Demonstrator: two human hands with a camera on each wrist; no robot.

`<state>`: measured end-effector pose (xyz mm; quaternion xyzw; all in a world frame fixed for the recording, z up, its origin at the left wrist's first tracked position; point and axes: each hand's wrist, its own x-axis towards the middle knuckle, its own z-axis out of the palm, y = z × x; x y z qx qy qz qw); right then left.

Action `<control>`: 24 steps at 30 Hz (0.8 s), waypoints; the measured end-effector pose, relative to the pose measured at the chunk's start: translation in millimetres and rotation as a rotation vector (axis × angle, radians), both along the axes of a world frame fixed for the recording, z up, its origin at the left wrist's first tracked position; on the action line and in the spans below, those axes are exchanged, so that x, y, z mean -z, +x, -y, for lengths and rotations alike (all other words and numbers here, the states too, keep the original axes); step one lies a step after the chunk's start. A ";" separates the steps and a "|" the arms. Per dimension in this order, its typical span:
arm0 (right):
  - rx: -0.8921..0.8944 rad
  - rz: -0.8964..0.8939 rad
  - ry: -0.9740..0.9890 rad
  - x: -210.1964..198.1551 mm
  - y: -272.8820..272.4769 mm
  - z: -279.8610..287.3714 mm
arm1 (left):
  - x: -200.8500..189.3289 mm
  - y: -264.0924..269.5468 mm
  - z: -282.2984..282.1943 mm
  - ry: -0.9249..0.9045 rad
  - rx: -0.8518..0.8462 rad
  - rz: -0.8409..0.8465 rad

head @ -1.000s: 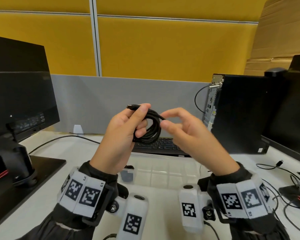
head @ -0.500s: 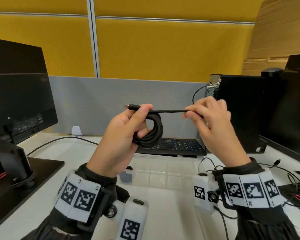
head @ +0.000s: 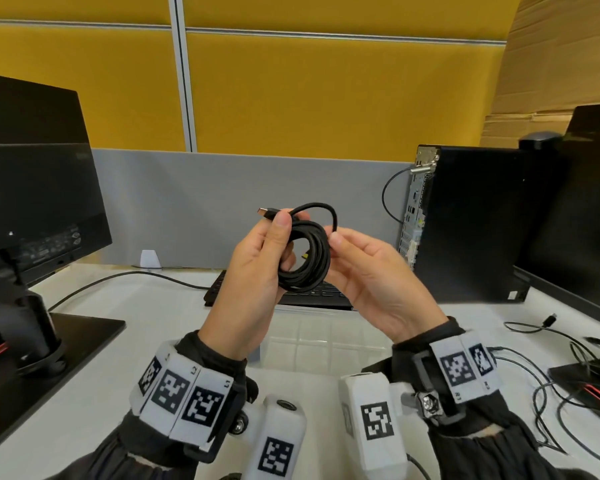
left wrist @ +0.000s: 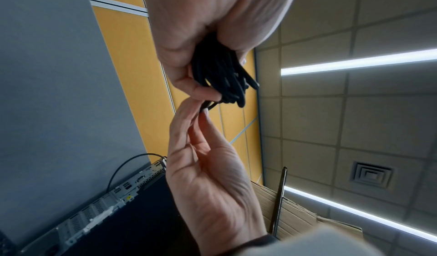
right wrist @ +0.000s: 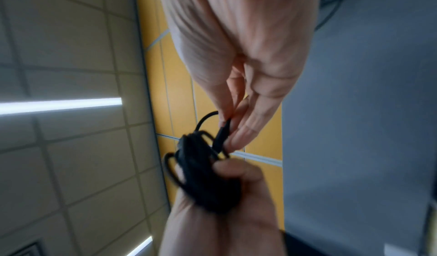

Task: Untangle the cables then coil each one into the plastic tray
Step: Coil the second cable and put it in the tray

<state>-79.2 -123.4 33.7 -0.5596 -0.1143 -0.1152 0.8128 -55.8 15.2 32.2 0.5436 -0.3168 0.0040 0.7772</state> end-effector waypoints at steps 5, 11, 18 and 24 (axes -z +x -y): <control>-0.095 -0.110 0.103 7.8 4.8 -13.4 | 6.5 8.4 0.9 0.089 -0.092 0.050; -0.073 -0.127 0.035 6.2 2.3 -10.3 | 12.3 18.2 2.6 0.214 -0.211 0.103; -0.035 0.056 -0.312 5.2 -5.5 -11.5 | 17.2 17.9 3.0 0.261 -0.197 0.142; 0.132 0.147 -0.420 11.7 -1.7 -18.6 | 36.1 14.6 3.3 -0.074 0.071 -0.165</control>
